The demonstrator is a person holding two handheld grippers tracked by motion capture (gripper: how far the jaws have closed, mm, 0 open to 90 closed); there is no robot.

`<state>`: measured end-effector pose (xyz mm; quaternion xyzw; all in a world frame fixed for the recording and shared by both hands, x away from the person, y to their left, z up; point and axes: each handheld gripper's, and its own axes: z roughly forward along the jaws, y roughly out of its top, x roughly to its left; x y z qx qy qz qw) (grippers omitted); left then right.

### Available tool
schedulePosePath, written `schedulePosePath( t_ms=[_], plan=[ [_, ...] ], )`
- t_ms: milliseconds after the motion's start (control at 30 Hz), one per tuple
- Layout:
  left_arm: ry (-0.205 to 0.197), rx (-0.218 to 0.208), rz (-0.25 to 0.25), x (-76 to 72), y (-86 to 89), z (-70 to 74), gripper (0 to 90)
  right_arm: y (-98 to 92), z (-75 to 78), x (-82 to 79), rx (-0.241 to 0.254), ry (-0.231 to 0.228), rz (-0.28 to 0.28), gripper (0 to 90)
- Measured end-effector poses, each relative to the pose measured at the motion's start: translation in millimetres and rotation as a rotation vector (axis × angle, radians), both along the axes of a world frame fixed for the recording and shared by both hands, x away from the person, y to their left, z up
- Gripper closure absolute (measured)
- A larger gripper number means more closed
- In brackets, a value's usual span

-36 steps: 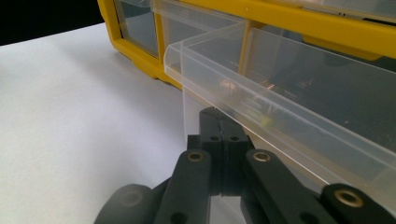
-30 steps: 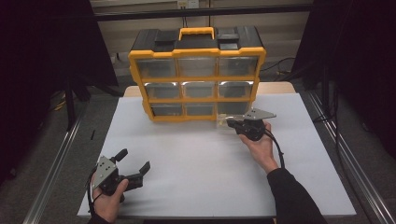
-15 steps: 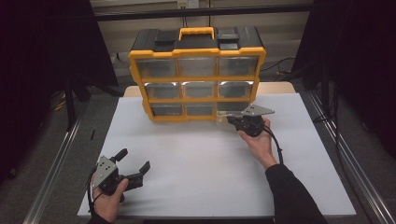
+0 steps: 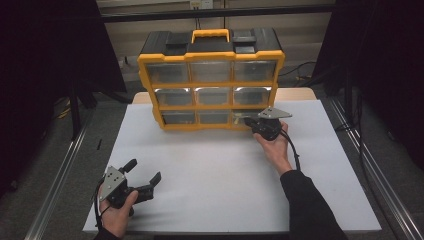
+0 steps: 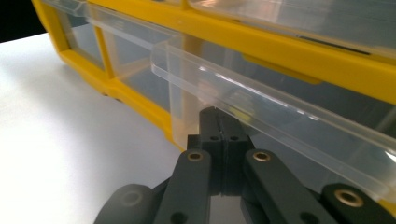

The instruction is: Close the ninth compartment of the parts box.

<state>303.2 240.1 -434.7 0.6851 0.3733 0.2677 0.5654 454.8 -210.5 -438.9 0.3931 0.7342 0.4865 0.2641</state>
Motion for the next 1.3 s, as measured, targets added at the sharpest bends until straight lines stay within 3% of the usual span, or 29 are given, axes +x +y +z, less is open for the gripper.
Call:
schedulePosePath(
  t_ms=[367, 533, 700, 767, 900, 1200, 1300],
  plan=[
    [0.0, 0.004, -0.001, -0.6, 1.7, -0.2, 4.0, -3.1, -0.3, 14.4, -0.008, -0.013, -0.062, 90.0],
    [0.0, 0.004, -0.003, -1.0, 1.5, -0.4, 4.0, -2.3, -1.4, 14.6, -0.007, -0.013, -0.065, 90.0],
    [-0.003, -0.002, 0.0, -2.0, 1.4, -0.1, 4.0, -3.7, -2.7, 10.6, -0.007, 0.014, -0.047, 84.8],
    [-0.003, 0.004, -0.002, -2.3, 1.5, 0.2, 4.0, -5.3, -2.9, 6.5, -0.004, 0.031, -0.049, 80.5],
    [-0.003, -0.001, -0.007, -2.6, 0.9, 0.2, 4.0, -8.3, -3.6, -4.4, 0.004, 0.018, -0.062, 69.0],
    [-0.003, 0.0, -0.005, -2.4, 0.6, 0.0, 4.0, -13.6, 5.0, -25.3, 0.019, 0.004, -0.091, 28.9],
    [-0.002, 0.005, -0.005, -2.6, 1.1, 0.0, 4.0, -14.8, 7.8, -34.9, 0.058, 0.004, -0.096, 15.4]
  ],
)
